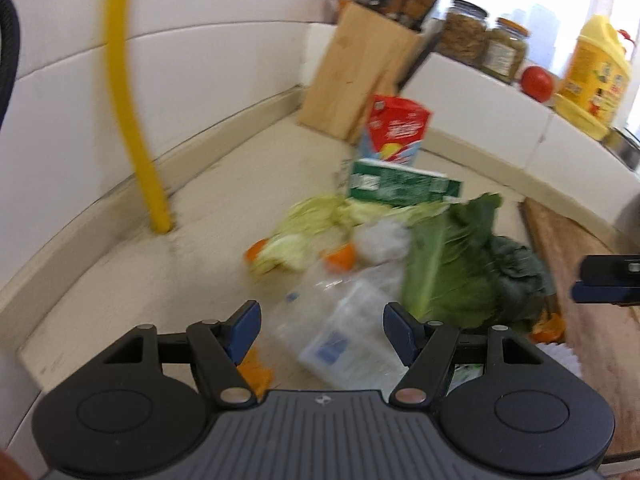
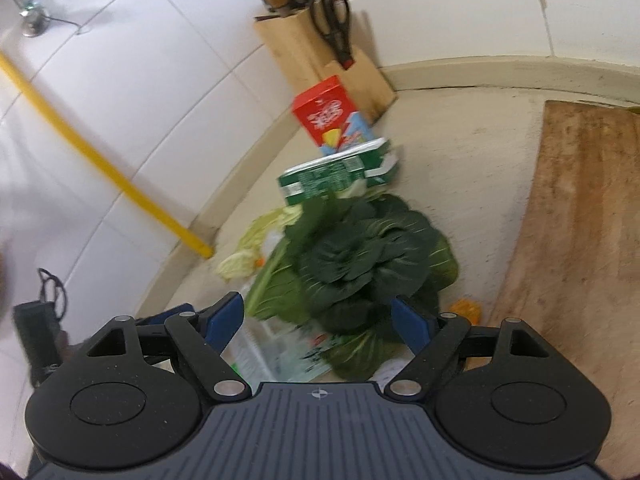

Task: Collect trash
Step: 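Raise both tools back up over the remaining greens on the counter, then close the right gripper on the bok choy while the left gripper grasps a green leaf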

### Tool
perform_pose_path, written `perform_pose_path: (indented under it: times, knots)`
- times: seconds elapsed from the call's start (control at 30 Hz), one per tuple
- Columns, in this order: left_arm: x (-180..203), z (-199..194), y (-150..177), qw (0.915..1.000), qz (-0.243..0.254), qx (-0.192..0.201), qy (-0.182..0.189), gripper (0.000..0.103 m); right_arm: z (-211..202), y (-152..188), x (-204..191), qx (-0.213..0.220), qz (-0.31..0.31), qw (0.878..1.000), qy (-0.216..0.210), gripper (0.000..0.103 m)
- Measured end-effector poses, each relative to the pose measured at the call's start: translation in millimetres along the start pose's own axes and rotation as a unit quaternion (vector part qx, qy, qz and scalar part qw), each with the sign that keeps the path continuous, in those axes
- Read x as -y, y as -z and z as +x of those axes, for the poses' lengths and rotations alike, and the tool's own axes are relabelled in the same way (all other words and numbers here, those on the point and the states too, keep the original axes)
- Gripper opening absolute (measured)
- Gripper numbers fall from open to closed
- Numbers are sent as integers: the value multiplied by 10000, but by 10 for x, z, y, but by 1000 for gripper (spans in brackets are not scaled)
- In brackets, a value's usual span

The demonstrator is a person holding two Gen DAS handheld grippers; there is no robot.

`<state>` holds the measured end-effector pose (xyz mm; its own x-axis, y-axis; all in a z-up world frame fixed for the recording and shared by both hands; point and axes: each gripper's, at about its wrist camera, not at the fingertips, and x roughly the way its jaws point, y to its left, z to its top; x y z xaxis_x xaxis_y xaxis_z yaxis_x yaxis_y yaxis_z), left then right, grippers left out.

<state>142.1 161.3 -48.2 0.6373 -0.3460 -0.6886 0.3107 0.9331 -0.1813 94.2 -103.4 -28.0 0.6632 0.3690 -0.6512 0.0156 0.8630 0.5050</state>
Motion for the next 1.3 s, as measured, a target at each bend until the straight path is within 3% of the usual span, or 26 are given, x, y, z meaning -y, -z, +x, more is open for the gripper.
perform_pose_path:
  times: [0.37,0.7,0.83,0.9,0.93,1.07,1.2,1.3]
  knots:
    - [333,211,-183,9972,507,-37,551,65,228,-141,2,-100,-505,9974,496,89]
    - [679,576,-157,9865,1361,-457,784,66,665,-265,146,-530,-828,9940,476,95]
    - [638,717,-203,9866,1302,-571,799,66,870,-268,255,-749,-519,9957,183,96]
    - [616,770,-220,9873,1226,-629,788,63,909,-280,292,-772,-320,9964,103,90]
    - [618,763,-222,9872,1211,-635,817,55,905,-288,288,-825,-269,9962,-23,76]
    - [615,549,-240,9828,1112,-575,1357,35,742,-265,307,-794,-63,9968,-53,73]
    - [637,246,-278,9775,1007,-409,1809,32,409,-144,401,-616,409,9968,-311,70]
    - [652,203,-271,9765,944,-455,1882,32,202,-64,432,-445,504,9973,-277,53]
